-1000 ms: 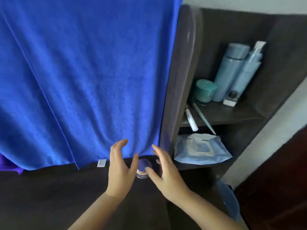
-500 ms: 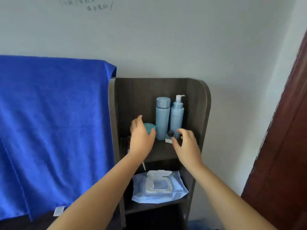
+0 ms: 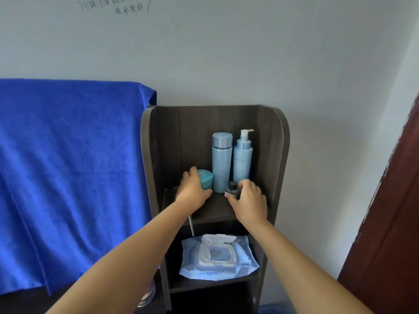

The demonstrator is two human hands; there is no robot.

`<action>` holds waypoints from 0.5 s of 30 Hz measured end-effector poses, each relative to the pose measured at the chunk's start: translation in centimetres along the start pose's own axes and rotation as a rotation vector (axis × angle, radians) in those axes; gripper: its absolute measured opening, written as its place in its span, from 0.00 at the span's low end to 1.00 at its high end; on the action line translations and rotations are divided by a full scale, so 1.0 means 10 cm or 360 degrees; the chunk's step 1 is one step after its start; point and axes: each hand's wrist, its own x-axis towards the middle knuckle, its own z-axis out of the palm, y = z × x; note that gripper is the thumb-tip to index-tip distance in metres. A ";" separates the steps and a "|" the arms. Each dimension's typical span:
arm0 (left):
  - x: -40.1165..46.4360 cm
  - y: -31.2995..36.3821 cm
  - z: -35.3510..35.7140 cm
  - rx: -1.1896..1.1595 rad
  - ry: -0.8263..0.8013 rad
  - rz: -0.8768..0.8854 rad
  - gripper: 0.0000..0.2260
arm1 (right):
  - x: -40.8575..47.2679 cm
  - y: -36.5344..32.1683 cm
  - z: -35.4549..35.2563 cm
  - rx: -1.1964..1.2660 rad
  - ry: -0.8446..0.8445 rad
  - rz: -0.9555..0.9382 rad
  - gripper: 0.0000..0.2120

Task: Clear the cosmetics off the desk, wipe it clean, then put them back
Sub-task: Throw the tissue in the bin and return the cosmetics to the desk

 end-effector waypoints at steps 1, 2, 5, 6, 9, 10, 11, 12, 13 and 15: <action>-0.03 0.00 -0.01 -0.0011 0.0018 0.0029 0.34 | 0.00 0.02 0.00 0.0078 0.0000 -0.0008 0.17; -0.07 0.00 -0.02 -0.0026 0.0043 0.0069 0.34 | -0.01 0.03 -0.01 0.0194 0.0001 -0.0011 0.17; -0.27 0.01 -0.09 -0.0150 0.0164 0.0237 0.33 | -0.10 0.04 -0.11 0.0515 0.0026 -0.0032 0.22; -0.37 0.02 -0.14 -0.0220 0.0200 0.0284 0.33 | -0.16 0.03 -0.17 0.0577 0.0045 -0.0064 0.21; -0.78 -0.03 -0.37 -0.0493 0.0237 0.0431 0.32 | -0.42 -0.07 -0.36 0.0772 0.0119 -0.0185 0.16; -0.96 -0.09 -0.46 -0.0583 0.0216 0.0481 0.32 | -0.55 -0.12 -0.43 0.0851 0.0133 -0.0218 0.15; -1.16 -0.18 -0.55 -0.0645 0.0187 0.0523 0.32 | -0.70 -0.18 -0.48 0.0926 0.0130 -0.0254 0.15; -1.36 -0.28 -0.64 -0.0676 0.0160 0.0556 0.32 | -0.86 -0.24 -0.53 0.0992 0.0106 -0.0291 0.15; -1.55 -0.41 -0.72 -0.0687 0.0138 0.0570 0.33 | -1.02 -0.30 -0.54 0.1049 0.0059 -0.0322 0.16; -1.83 -0.74 -0.83 -0.0675 0.0111 0.0518 0.34 | -1.36 -0.41 -0.47 0.1145 -0.0078 -0.0367 0.17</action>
